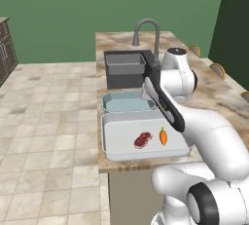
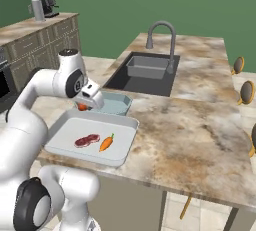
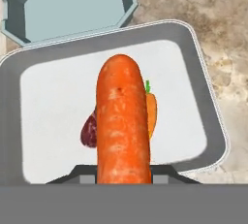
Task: Place one carrot and one steak in each tupperware on the nearby counter, to pack two identical lunches.
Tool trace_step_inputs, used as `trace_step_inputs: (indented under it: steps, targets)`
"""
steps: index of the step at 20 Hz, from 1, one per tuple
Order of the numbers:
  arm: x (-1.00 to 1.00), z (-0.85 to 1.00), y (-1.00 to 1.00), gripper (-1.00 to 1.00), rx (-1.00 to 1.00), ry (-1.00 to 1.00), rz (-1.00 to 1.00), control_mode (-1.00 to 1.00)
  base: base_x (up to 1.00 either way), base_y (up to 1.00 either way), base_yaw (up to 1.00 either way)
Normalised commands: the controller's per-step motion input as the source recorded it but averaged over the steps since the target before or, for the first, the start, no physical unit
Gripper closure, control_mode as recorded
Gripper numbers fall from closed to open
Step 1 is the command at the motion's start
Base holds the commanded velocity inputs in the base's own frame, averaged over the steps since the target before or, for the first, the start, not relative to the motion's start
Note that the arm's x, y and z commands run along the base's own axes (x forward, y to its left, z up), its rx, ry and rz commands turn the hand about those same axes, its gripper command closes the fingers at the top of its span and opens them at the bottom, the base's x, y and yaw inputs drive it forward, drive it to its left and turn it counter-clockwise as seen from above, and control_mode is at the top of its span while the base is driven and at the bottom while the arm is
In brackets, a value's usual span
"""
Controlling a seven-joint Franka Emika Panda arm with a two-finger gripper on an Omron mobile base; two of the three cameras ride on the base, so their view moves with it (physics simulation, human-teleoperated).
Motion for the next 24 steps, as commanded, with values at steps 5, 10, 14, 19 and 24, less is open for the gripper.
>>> trace_step_inputs:
  steps: [5,10,14,19,24]
  targets:
    - [0.89,-0.26,0.00,1.00,0.00,-0.02,-0.01,-1.00,0.00,0.00,0.00]
    - [1.00,0.00,0.12,1.00,0.08,0.00,-0.09,-1.00,0.00,0.00,0.00]
    - [1.00,-0.03,0.32,1.00,0.09,0.05,-0.12,-1.00,0.00,0.00,0.00]
    - [0.98,-0.42,0.22,1.00,0.00,0.14,-0.10,-1.00,0.00,0.00,0.00]
    - [0.73,-0.62,0.03,1.00,0.00,0.05,-0.12,-1.00,0.00,0.00,0.00]
